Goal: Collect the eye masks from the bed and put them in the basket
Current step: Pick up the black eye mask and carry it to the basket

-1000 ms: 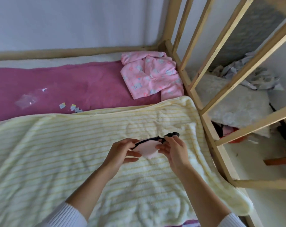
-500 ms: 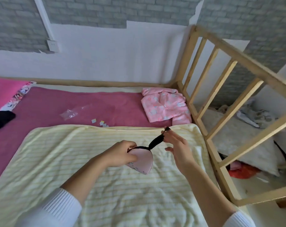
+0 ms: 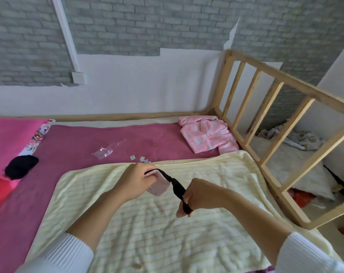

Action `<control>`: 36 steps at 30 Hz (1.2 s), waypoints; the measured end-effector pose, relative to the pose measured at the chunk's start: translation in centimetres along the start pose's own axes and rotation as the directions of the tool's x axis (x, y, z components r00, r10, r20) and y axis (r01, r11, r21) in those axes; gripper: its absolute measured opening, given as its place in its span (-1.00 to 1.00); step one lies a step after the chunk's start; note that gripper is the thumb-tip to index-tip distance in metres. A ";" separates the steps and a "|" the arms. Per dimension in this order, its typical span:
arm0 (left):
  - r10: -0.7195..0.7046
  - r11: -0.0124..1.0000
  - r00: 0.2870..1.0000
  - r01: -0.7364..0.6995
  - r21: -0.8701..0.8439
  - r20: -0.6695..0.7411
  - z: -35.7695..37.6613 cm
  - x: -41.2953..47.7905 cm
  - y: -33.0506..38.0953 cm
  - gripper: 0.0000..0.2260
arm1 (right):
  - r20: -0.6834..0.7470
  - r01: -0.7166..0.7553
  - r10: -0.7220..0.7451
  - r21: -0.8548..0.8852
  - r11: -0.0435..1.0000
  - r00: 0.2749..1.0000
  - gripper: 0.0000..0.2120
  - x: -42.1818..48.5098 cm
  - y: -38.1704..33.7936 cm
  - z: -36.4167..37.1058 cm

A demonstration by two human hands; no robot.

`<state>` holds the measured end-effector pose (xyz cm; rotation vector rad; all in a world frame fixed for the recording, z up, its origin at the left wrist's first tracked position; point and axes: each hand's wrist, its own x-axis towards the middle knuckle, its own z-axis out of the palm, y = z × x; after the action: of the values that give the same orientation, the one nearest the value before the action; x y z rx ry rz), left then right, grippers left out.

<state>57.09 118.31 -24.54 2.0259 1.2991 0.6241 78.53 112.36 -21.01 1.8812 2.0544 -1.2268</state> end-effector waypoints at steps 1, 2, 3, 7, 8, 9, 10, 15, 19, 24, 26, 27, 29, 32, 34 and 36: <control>-0.016 1.000 1.000 0.016 -0.022 -0.020 -0.7 -0.4 -0.5 -0.85 | -0.042 0.035 -0.029 0.130 0.991 0.999 -0.60 -0.2 -0.9 0.8; -0.024 0.999 0.999 0.023 -0.032 -0.025 -1.2 -0.8 -1.0 -0.82 | -0.117 0.096 -0.064 0.291 0.952 0.991 -0.66 -0.3 -1.7 1.4; -0.023 0.999 1.000 0.022 -0.022 -0.020 -1.7 -1.3 -1.4 -0.81 | -0.212 0.186 -0.096 0.463 0.866 0.973 -0.76 -0.3 -2.3 1.8; -0.038 0.999 0.999 0.038 -0.036 -0.017 -2.5 -3.1 -2.6 -0.84 | -0.528 0.527 -0.063 0.817 0.235 0.847 -0.72 -0.3 -4.6 1.7; -0.026 0.998 0.999 0.025 -0.050 -0.025 -2.6 -3.4 -2.4 -0.80 | -0.567 0.558 0.002 0.811 0.178 0.824 -0.73 0.0 -5.1 1.6; -0.002 0.998 1.000 0.001 -0.055 -0.030 -2.5 -3.7 -2.1 -0.77 | -0.617 0.587 0.077 0.775 0.234 0.783 -0.76 0.4 -5.4 1.6; 0.018 0.998 0.999 -0.020 -0.061 -0.035 -2.5 -3.9 -1.8 -0.75 | -0.685 0.580 0.146 0.695 0.425 0.714 -0.77 0.8 -5.4 1.6; -0.041 0.990 0.989 0.021 -0.141 -0.145 -2.9 -4.3 -2.0 -0.80 | -0.676 -0.078 -0.022 -0.117 0.990 0.737 -0.83 1.5 -3.4 0.7; -0.140 0.935 0.977 0.077 -0.346 -0.161 -3.3 -4.3 -0.9 -0.83 | -0.215 0.123 -0.084 0.176 0.977 0.973 -0.90 1.5 -4.3 1.9; -0.227 0.849 0.961 0.117 -0.515 -0.155 -2.8 -3.5 0.6 -0.77 | -0.329 0.199 -0.026 0.507 0.839 0.944 -0.68 2.3 -5.1 2.7; -0.238 0.822 0.959 0.114 -0.558 -0.154 -2.6 -3.1 1.1 -0.80 | -0.362 0.211 0.002 0.549 0.809 0.932 -0.89 2.3 -4.8 2.6; -0.240 0.812 0.957 0.108 -0.573 -0.161 -2.4 -2.9 1.2 -0.83 | -0.357 0.210 0.011 0.575 0.791 0.934 -0.94 2.4 -4.5 2.5; -0.258 0.784 0.946 0.087 -0.615 -0.195 -2.0 -2.5 1.4 -0.90 | -0.323 0.216 0.045 0.723 0.657 0.945 -0.89 2.6 -3.7 2.2; -0.323 0.812 0.883 0.073 -0.580 -0.341 -1.2 -2.4 1.3 -0.69 | -0.241 0.193 0.149 0.940 0.280 0.959 -0.82 3.1 -3.1 1.6; -0.257 0.887 0.856 0.025 -0.461 -0.449 -0.1 -2.8 1.5 -0.83 | -0.189 0.163 0.181 0.975 0.150 0.965 -0.85 3.4 -3.1 1.4; -0.158 0.939 0.869 -0.015 -0.344 -0.469 1.3 -3.2 2.1 -0.98 | -0.161 0.145 0.188 0.985 0.096 0.969 -0.81 3.7 -3.5 1.5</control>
<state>58.03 114.41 -24.07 1.5771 1.4195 1.2967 74.01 114.72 -22.41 2.4975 1.0034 -3.0795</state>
